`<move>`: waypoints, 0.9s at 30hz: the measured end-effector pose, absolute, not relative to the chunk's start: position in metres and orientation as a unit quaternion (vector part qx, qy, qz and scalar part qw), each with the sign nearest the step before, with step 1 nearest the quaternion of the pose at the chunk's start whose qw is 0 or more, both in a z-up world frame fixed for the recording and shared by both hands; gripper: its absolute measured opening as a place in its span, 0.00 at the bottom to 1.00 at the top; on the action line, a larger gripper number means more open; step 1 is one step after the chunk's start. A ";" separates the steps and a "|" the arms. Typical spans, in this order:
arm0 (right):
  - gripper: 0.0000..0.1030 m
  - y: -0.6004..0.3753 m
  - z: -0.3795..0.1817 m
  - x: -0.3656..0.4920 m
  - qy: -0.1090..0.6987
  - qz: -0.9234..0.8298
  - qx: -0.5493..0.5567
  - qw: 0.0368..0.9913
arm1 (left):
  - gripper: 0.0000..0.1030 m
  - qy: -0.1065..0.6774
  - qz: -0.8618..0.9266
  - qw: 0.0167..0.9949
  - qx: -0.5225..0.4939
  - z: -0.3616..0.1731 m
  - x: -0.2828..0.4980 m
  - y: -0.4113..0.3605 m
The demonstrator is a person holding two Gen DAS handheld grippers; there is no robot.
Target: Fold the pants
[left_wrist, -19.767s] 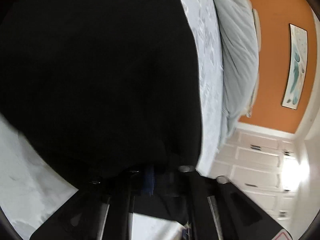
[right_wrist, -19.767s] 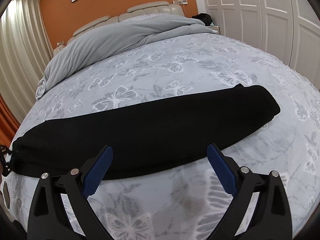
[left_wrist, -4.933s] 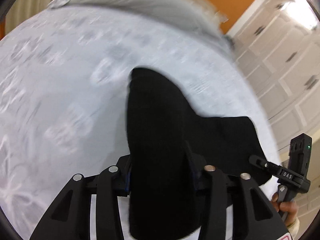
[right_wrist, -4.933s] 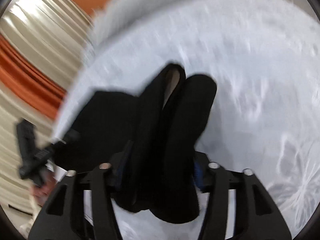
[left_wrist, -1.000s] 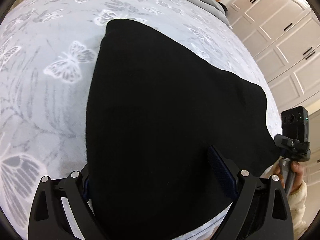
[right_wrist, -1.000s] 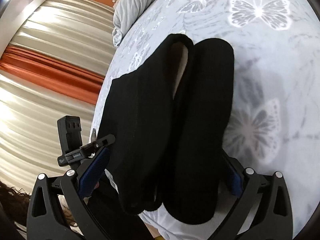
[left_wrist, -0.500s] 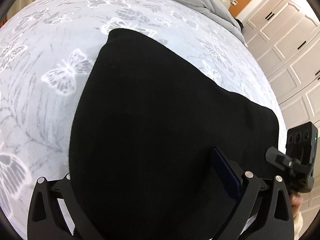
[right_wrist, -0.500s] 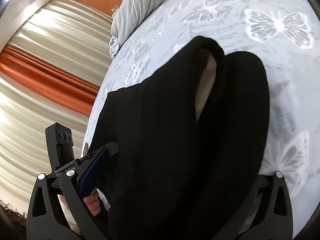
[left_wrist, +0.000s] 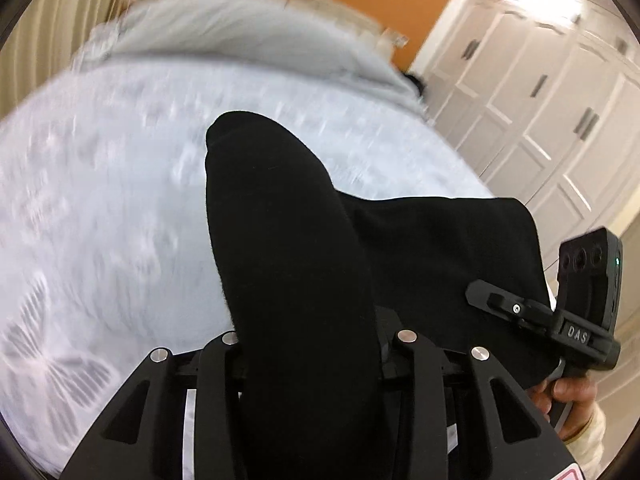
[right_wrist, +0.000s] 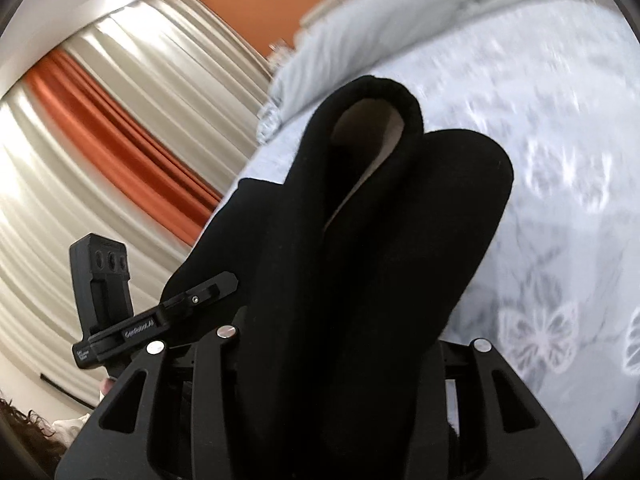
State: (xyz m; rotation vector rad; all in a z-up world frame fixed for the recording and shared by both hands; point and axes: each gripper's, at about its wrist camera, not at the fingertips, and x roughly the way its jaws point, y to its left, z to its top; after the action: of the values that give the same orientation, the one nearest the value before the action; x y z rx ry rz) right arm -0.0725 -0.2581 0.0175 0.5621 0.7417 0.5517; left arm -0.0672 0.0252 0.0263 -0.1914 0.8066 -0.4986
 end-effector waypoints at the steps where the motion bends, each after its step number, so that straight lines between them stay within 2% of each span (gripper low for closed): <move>1: 0.37 -0.263 0.031 -0.076 0.336 0.267 0.268 0.862 | 0.32 0.363 -0.242 0.896 -0.082 0.042 -0.074 0.025; 8: 0.38 -0.275 0.116 -0.077 0.251 0.284 0.243 0.893 | 0.32 0.276 -0.248 0.923 -0.099 0.129 -0.077 0.025; 14: 0.39 -0.267 0.176 -0.026 0.218 0.290 0.213 0.907 | 0.33 0.227 -0.237 0.942 -0.072 0.191 -0.042 0.012; 19: 0.39 -0.269 0.181 0.029 0.219 0.294 0.223 0.903 | 0.33 0.212 -0.216 0.951 -0.064 0.204 0.011 0.007; 27: 0.39 -0.276 0.138 0.131 0.230 0.296 0.254 0.892 | 0.34 0.211 -0.190 0.957 -0.059 0.182 0.109 0.002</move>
State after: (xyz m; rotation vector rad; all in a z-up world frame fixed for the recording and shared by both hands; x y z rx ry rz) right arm 0.1311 -0.2756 0.1377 0.5281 0.4770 0.6140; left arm 0.1087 0.0015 0.1818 -0.1199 0.4277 -0.3851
